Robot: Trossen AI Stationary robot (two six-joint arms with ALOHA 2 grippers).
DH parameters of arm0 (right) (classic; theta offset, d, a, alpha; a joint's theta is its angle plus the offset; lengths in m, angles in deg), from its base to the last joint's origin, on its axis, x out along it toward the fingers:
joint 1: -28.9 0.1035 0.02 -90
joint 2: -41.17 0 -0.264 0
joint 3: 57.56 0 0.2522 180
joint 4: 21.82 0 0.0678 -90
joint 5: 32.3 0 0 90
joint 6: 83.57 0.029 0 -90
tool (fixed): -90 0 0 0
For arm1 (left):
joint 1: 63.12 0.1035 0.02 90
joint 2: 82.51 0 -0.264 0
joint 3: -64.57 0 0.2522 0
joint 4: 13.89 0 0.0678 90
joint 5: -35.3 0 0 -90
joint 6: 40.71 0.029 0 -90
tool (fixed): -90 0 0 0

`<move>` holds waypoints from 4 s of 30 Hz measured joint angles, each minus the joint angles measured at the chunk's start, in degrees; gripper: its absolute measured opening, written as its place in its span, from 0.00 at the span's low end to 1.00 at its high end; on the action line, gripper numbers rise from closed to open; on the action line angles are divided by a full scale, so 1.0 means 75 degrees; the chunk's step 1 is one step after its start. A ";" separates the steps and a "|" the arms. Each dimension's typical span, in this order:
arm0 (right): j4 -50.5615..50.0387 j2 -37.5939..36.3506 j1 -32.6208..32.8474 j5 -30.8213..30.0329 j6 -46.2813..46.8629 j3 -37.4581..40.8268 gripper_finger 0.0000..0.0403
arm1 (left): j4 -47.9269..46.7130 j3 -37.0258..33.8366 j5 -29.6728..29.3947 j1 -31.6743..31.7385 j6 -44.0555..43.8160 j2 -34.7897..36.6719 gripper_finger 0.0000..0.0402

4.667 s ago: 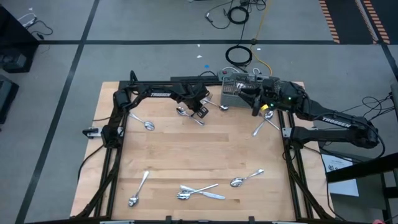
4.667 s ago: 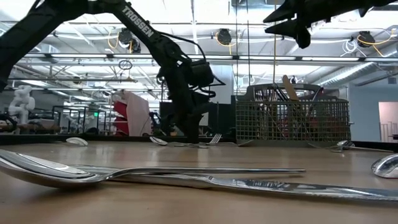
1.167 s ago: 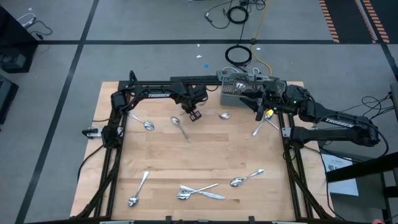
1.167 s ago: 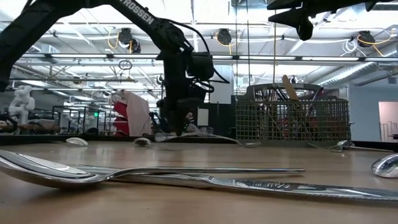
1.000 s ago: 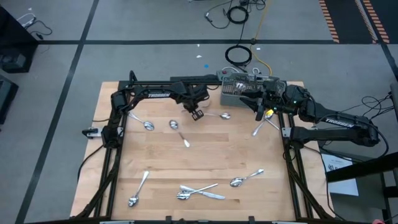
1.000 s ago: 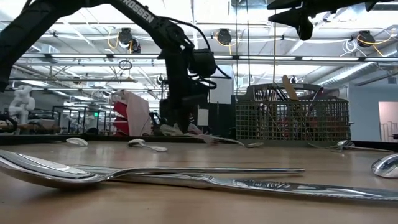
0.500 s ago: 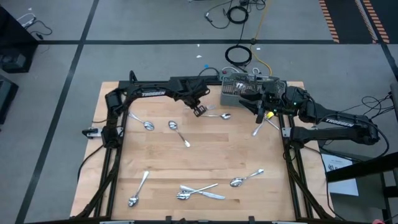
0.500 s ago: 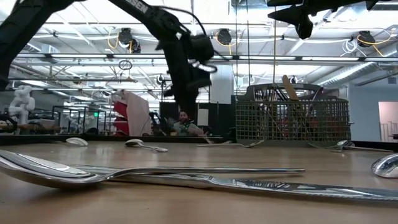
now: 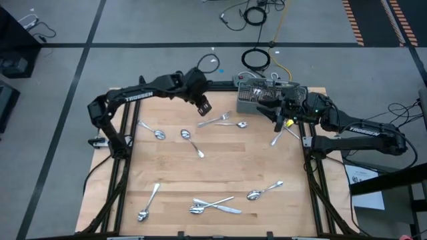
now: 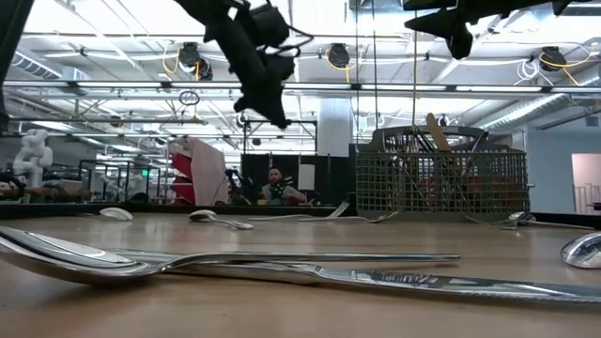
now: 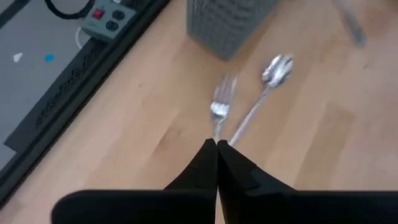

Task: Sort silverware
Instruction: Put the silver fork into the gray utensil holder

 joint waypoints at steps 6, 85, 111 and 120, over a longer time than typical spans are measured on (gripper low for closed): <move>-0.0001 0.0001 -0.0001 -0.0291 -0.0005 0.0000 0.36 | 0.0661 -0.0637 0.0211 -0.0292 0.0031 -0.0655 0.14; 0.0340 0.0166 0.0201 -0.0238 0.0742 0.0003 0.36 | 0.3483 0.0330 0.4610 0.0215 -0.0132 0.0887 0.00; 0.5611 0.2215 0.0819 0.0683 -0.0421 0.0006 0.66 | 0.5701 0.0330 0.2517 -0.1985 -0.1004 0.1017 0.00; 0.5422 0.2414 0.0819 0.0686 -0.0874 -0.0541 0.67 | 0.5604 0.0327 0.2237 -0.2055 -0.1240 0.0723 0.00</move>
